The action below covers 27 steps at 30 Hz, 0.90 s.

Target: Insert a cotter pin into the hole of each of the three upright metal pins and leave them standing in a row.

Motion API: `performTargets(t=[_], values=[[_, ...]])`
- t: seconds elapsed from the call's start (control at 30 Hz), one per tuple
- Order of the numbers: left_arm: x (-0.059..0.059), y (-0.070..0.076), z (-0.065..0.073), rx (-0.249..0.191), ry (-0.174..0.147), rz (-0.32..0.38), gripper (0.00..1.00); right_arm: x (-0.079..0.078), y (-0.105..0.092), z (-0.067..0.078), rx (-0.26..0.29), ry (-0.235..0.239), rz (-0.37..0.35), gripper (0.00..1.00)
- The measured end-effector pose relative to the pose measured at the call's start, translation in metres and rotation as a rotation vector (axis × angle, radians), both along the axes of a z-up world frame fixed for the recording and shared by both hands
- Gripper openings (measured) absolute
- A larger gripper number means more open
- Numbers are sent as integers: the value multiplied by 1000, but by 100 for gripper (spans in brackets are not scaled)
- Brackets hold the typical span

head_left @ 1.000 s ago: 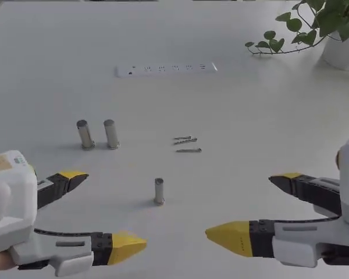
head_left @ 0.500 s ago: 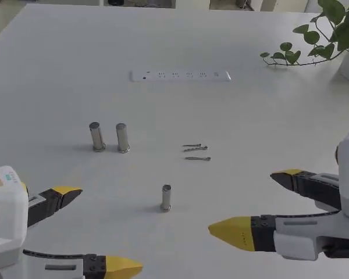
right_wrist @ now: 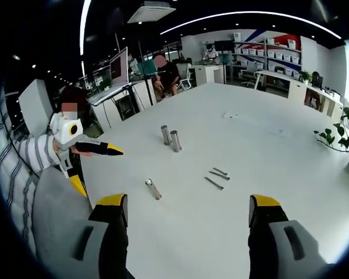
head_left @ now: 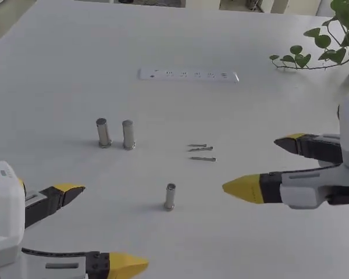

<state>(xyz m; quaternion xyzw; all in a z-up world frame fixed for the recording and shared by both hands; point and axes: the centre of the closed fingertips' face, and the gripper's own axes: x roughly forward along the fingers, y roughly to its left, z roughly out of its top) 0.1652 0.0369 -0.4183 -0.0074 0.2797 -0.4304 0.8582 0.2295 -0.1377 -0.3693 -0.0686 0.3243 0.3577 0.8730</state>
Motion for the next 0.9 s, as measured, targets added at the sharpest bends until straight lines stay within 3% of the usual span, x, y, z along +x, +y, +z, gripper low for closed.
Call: performTargets(t=[0.07, 0.37, 0.47, 0.9], values=[[0, 1, 1, -12, 0, 11, 99, 7, -1, 0, -23, -11, 18, 79], [-2, 6, 0, -24, 3, 45, 97, 47, -3, -2, -170, -64, 138, 73], [-3, 7, 0, -24, 10, 52, 96, 55, 0, -8, -224, -60, 195, 69], [-6, 13, 3, -49, 18, 74, 96, 79, 9, -33, -357, -15, 356, 49]])
